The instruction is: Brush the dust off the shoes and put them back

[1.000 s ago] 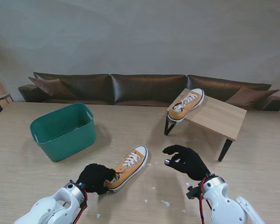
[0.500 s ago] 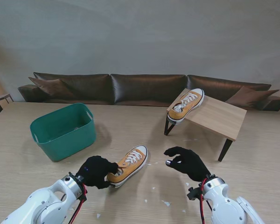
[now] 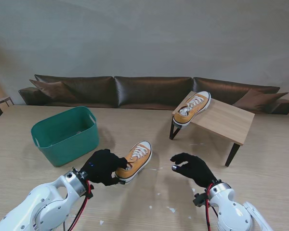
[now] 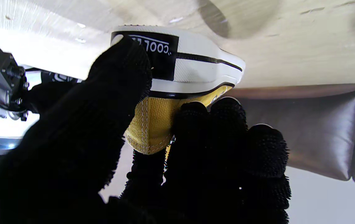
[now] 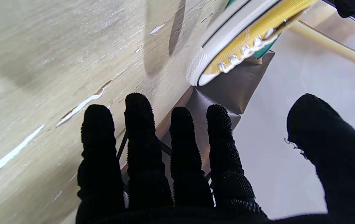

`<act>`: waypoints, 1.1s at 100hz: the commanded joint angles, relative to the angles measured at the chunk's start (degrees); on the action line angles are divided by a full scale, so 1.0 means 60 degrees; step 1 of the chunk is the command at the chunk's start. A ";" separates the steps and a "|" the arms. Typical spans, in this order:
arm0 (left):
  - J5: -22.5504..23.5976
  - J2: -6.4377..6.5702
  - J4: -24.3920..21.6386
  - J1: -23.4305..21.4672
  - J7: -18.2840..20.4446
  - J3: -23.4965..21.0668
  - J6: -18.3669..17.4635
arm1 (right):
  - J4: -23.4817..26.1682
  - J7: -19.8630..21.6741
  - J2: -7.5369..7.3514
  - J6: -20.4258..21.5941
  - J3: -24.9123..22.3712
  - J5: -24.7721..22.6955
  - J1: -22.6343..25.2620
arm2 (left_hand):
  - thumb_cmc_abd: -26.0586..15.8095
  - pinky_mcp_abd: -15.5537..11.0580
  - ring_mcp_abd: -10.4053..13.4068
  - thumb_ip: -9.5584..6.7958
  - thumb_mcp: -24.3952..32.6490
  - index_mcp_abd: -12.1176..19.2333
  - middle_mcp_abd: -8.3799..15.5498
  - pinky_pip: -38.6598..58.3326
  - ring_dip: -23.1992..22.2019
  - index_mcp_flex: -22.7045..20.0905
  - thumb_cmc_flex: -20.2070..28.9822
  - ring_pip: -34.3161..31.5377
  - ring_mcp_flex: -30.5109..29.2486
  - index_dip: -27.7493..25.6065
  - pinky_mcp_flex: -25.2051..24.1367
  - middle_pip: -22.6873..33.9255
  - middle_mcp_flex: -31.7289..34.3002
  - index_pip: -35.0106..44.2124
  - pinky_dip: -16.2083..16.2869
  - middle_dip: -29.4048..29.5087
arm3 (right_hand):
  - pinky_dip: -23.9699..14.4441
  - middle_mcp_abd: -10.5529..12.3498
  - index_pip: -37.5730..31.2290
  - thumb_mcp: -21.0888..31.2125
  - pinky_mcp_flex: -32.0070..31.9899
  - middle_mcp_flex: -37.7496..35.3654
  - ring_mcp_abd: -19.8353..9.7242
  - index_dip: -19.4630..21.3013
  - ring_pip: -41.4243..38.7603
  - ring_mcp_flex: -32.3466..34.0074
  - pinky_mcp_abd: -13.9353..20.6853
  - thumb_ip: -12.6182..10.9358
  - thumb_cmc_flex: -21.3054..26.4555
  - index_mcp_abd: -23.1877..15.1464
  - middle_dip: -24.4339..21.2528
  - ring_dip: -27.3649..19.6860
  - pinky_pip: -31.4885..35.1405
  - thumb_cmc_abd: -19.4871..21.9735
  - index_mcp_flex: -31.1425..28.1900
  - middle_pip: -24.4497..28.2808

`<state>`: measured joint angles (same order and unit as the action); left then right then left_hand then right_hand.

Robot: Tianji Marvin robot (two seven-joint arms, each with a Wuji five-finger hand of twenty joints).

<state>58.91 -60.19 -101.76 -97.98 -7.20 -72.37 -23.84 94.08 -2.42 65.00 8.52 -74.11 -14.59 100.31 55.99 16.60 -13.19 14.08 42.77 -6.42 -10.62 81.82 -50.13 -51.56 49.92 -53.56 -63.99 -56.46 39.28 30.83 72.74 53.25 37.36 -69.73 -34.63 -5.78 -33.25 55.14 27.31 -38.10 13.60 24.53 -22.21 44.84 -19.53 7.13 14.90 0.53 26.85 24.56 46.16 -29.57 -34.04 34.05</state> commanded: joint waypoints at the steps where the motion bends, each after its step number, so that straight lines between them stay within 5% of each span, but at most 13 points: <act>1: -0.0073 -0.0105 -0.0334 0.0146 0.0033 -0.0022 -0.0101 | 0.0094 0.0190 0.0042 -0.0140 0.0084 0.0099 0.0083 | -0.0609 -0.0607 0.0350 -0.0400 0.0710 -0.0905 0.1364 -0.0169 -0.0071 -0.1527 0.0735 0.0217 -0.0518 -0.1515 0.0030 0.0105 0.0365 0.6037 -0.0053 -0.0197 | -0.0114 -0.0157 -0.0085 0.0092 -0.1824 -0.0291 0.0102 -0.0005 -0.0133 0.0226 -0.0262 -0.0200 -0.0421 0.0051 -0.0145 0.0126 0.0082 0.0277 -0.0001 -0.0013; 28: -0.0270 -0.0203 -0.0682 0.0526 -0.0312 0.0124 -0.0426 | 0.0619 0.0403 0.0113 -0.1166 0.0261 0.1116 0.0347 | -0.0605 -0.0603 0.0331 -0.0409 0.0699 -0.0931 0.1352 -0.0228 -0.0121 -0.1533 0.0764 0.0268 -0.0478 -0.1553 0.0003 0.0090 0.0363 0.6008 -0.0053 -0.0237 | -0.0057 -0.0572 0.0150 -0.0758 -0.1804 -0.0743 0.0577 -0.0169 -0.0079 0.0423 -0.0713 -0.0208 -0.0985 0.0529 -0.0277 0.0132 0.0065 0.0781 -0.0373 -0.0247; 60: -0.0493 -0.0266 -0.0997 0.0732 -0.0434 0.0355 -0.0770 | 0.1332 -0.0250 0.0505 -0.2955 0.0701 0.2959 0.0333 | -0.0597 -0.0587 0.0318 -0.0408 0.0689 -0.0938 0.1341 -0.0288 -0.0176 -0.1530 0.0783 0.0294 -0.0463 -0.1587 -0.0046 0.0072 0.0354 0.5989 -0.0035 -0.0270 | -0.0098 -0.0958 0.0671 -0.2858 -0.1899 -0.0849 0.0959 -0.0356 0.0143 0.0410 -0.1101 -0.0325 -0.1951 0.1522 -0.0477 0.0123 -0.0201 0.1664 -0.0514 -0.0578; 110: -0.0672 -0.0330 -0.0782 0.1061 -0.0709 0.0940 -0.0851 | 0.1927 -0.2133 0.1310 -0.4349 0.1144 0.6158 -0.0190 | -0.0560 -0.0579 0.0287 -0.0411 0.0706 -0.1015 0.1316 -0.0355 -0.0231 -0.1533 0.0826 0.0328 -0.0427 -0.1623 -0.0102 0.0056 0.0366 0.5936 0.0012 -0.0299 | -0.0175 -0.1208 0.0902 -0.3033 -0.1884 -0.0592 0.1295 -0.0472 0.0093 0.0485 -0.1329 -0.0443 -0.2561 0.2169 -0.0569 0.0138 -0.0503 0.1579 -0.0239 -0.0493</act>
<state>55.26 -61.48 -106.41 -92.29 -12.27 -66.87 -28.87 104.74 -16.00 71.98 -17.24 -67.91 22.50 99.52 55.99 16.58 -13.19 14.09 42.05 -7.17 -10.60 81.22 -50.99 -51.62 49.90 -52.93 -64.04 -56.46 39.45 31.09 73.27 53.19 37.35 -70.60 -34.63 -12.49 -28.21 37.80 26.28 -41.92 20.68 22.26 -21.03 45.95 -25.89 5.96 1.20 13.06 24.60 24.82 44.08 -19.55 -35.91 30.68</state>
